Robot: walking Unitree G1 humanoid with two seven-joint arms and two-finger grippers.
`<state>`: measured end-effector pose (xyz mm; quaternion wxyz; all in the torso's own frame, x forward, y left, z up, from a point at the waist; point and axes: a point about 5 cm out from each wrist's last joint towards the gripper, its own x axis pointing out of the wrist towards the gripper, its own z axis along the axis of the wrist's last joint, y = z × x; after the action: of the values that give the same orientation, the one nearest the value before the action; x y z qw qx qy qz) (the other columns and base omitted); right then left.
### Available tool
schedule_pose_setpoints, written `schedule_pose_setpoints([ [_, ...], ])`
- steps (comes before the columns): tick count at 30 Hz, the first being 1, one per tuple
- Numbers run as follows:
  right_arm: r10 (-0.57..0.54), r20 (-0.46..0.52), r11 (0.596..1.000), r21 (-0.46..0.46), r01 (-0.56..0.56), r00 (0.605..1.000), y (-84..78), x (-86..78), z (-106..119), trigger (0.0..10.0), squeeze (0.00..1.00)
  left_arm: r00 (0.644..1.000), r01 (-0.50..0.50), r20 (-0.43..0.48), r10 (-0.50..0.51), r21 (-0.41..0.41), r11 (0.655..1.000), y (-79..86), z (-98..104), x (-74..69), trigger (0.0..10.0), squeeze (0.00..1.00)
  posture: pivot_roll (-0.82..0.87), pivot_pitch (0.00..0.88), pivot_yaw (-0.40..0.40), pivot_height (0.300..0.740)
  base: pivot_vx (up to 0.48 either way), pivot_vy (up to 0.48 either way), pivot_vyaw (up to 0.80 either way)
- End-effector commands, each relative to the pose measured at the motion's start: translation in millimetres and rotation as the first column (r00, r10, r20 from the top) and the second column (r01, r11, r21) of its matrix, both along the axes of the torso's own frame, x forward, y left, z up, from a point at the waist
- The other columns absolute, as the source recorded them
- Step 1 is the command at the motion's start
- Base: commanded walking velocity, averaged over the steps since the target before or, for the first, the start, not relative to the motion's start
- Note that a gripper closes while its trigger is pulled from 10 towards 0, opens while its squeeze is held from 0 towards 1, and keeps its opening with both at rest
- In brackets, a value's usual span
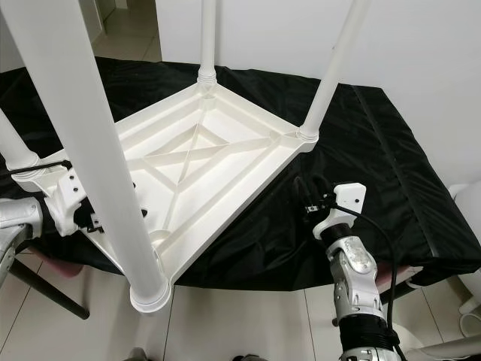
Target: Building children table
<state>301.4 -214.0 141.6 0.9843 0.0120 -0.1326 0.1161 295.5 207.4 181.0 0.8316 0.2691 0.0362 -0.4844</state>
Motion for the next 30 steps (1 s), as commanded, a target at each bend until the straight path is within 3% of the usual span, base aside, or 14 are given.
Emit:
schedule_pose_setpoints([
  [1,-0.008,-0.019,1.0,0.0,0.008,1.0,-5.3,-3.3,-2.3,10.0,0.0,0.987,0.143,-0.088,-0.137,0.064,0.988,-0.7,-6.1,-7.0,10.0,0.0,0.07,0.11,-0.05,0.74,0.0,0.0,0.0],
  [3,-0.01,-0.026,1.0,-0.006,0.01,1.0,-7.3,-4.9,-1.0,10.0,0.0,0.977,0.176,-0.138,-0.162,0.094,0.98,3.7,-10.1,-9.0,10.0,0.0,0.07,0.111,-0.046,0.74,0.0,0.0,0.0],
  [8,-0.01,-0.027,1.0,-0.007,0.01,1.0,-7.9,-6.0,0.0,10.0,0.0,0.969,0.213,-0.158,-0.19,0.144,0.966,5.6,-15.0,-10.9,10.0,0.0,0.07,0.112,-0.041,0.74,0.0,0.0,0.0],
  [20,-0.005,-0.037,1.0,-0.009,0.004,0.999,-7.1,-7.9,0.9,10.0,0.0,0.955,0.247,-0.21,-0.208,0.18,0.952,17.5,-13.6,-13.3,10.0,0.0,0.07,0.111,-0.041,0.74,0.0,0.0,0.0],
  [30,0.005,-0.049,1.0,-0.023,-0.007,0.999,-5.2,-6.9,0.0,10.0,0.0,0.945,0.254,-0.246,-0.213,0.149,0.956,22.5,-7.4,-19.7,10.0,0.0,0.07,0.114,-0.046,0.74,0.0,0.0,0.0],
])
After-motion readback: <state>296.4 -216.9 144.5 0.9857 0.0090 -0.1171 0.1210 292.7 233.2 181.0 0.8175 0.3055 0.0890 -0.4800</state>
